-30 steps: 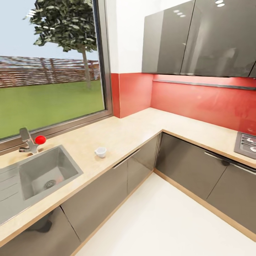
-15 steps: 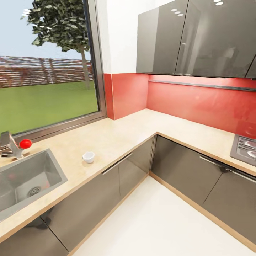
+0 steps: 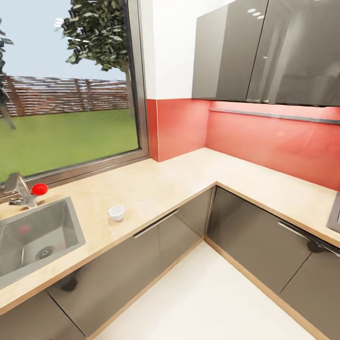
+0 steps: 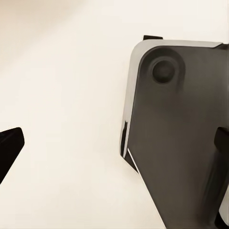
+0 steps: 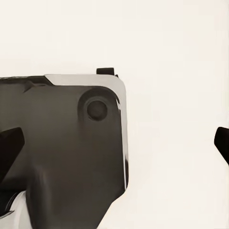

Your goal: Set up a coffee station on the kitchen countertop: keep the coffee maker on the countertop, move the bottle of coffee from the kitchen shelf to the counter next to the coffee maker, place a paper coffee filter on top of the coffee maker, put the saucer next to the coffee maker with the coffee cup on the saucer, and place the electric kettle next to the coffee maker.

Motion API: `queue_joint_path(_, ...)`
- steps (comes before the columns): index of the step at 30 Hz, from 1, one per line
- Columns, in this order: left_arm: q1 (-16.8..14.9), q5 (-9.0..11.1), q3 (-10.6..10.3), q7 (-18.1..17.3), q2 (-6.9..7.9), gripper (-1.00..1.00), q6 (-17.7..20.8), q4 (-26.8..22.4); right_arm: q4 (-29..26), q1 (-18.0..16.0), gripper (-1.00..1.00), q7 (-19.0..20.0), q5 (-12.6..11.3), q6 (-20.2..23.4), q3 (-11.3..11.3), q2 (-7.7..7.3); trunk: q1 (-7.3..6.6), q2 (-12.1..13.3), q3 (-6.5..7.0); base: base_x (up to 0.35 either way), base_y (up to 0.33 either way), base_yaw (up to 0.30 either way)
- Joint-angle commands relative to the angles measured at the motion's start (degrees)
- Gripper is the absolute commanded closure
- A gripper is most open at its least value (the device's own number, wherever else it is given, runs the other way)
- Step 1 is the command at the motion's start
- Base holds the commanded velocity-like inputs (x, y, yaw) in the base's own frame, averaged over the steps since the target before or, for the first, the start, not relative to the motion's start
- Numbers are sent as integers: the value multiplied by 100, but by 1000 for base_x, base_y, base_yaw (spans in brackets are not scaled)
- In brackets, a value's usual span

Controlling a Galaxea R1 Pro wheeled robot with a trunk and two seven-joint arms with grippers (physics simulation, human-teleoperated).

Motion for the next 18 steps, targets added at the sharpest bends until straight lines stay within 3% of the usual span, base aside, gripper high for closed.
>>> queue_joint_path(1, -7, -58, 43, 4, -1, -100, -25, 7, 5, -4, -100, 23, -60, -20, 44, -2, 5, -11, -8, 162, -235, 258)
queue_joint_path(12, -7, -57, 51, 10, 4, -100, -25, 7, 5, -4, -100, 23, -60, -20, 44, -4, 5, -11, 39, 161, -227, 257)
queue_joint_path(18, -7, -57, 52, 13, 4, -100, -25, 7, 5, -4, -100, 23, -60, -22, 44, -2, 5, -11, 67, 133, -135, 254)
